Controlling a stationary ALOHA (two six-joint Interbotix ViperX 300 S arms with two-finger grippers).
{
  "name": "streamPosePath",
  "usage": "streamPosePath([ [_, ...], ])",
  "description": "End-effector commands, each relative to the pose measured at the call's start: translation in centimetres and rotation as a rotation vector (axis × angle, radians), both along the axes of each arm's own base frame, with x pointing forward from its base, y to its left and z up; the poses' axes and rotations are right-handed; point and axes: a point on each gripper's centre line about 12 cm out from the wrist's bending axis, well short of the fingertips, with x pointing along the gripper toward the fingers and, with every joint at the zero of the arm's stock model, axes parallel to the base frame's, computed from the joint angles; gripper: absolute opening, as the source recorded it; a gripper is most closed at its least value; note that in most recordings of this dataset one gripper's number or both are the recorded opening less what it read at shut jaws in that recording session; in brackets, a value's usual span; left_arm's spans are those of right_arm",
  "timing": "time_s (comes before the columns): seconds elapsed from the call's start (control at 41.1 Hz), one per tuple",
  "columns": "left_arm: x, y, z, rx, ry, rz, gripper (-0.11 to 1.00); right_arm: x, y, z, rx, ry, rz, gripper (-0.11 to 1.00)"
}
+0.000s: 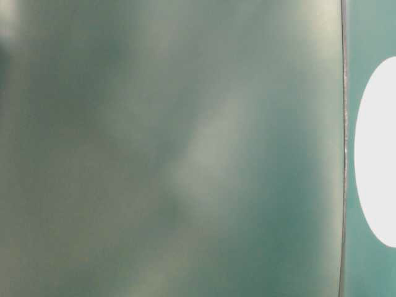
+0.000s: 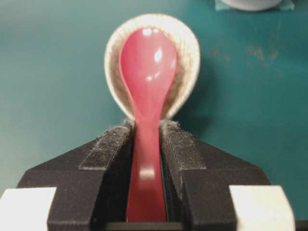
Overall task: Scoop the yellow hexagonal prism block from the bowl with a spoon using the right arm.
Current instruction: 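Lift the pink spoon with the right gripper toward the white bowl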
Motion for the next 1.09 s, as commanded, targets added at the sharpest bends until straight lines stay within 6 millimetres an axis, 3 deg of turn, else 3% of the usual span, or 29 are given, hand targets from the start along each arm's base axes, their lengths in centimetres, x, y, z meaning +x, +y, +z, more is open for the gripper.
streamPosePath([
  [0.0, 0.3, 0.1, 1.1, 0.002, -0.029, 0.002, 0.04, 0.3, 0.2, 1.3, 0.030, -0.055, 0.000, 0.24],
  [0.559, 0.3, 0.1, 1.3, 0.004, -0.035, 0.002, 0.04, 1.2, -2.1, 6.1, 0.081, -0.156, -0.074, 0.25],
  [1.069, 0.3, 0.1, 1.3, 0.005, -0.038, 0.002, 0.04, 5.0, -5.9, 10.5, 0.041, 0.004, -0.111, 0.25],
])
